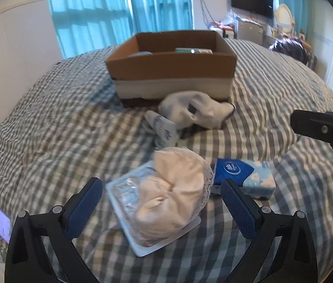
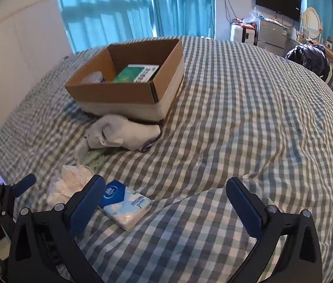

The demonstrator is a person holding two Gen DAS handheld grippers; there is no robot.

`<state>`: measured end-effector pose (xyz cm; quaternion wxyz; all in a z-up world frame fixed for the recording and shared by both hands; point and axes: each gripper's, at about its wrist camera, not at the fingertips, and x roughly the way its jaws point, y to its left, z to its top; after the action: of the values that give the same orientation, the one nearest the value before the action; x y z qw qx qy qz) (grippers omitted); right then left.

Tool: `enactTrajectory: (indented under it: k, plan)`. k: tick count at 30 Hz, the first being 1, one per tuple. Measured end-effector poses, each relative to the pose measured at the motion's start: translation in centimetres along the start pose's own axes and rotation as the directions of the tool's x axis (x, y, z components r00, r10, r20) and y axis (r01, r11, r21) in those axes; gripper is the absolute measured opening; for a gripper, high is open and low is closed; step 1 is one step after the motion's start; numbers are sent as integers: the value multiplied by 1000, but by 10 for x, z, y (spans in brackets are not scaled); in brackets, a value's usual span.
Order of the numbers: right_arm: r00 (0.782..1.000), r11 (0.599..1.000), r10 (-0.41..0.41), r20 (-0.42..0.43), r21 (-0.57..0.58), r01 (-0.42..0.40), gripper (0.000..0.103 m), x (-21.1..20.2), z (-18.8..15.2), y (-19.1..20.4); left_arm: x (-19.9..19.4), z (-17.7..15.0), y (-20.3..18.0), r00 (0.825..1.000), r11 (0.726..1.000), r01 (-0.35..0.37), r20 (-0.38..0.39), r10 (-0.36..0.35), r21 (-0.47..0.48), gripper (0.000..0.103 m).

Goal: Organize objects
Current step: 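Grasp the white mesh bag with the left gripper while the right grasps the tissue pack, then carry the mesh bag and tissue pack into the box and release both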

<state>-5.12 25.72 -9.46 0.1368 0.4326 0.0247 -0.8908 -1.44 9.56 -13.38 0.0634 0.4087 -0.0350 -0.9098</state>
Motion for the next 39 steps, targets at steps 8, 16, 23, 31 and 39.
enactTrajectory:
  k: [8,16,23,31,39]
  plan:
    - [998,1000,-2,-63,-9,1,103,25,-3,13,18,-2,12,993,995,97,-63,-98,-12,24]
    - [992,997,54,-110,-52,-60,103,52,-13,36,3,9,37,994,993,98,-33,-100,-65,21]
    - [985,990,68,-159,-114,-87,99,73,-24,57,-9,10,50,995,991,100,-19,-102,-87,21]
    - [982,983,90,-164,-141,-114,78,73,-31,62,-13,6,56,995,991,84,-48,-89,-101,21]
    - [991,982,96,-91,-156,-110,73,49,-29,58,-23,5,49,997,994,56,-55,-61,-89,21]
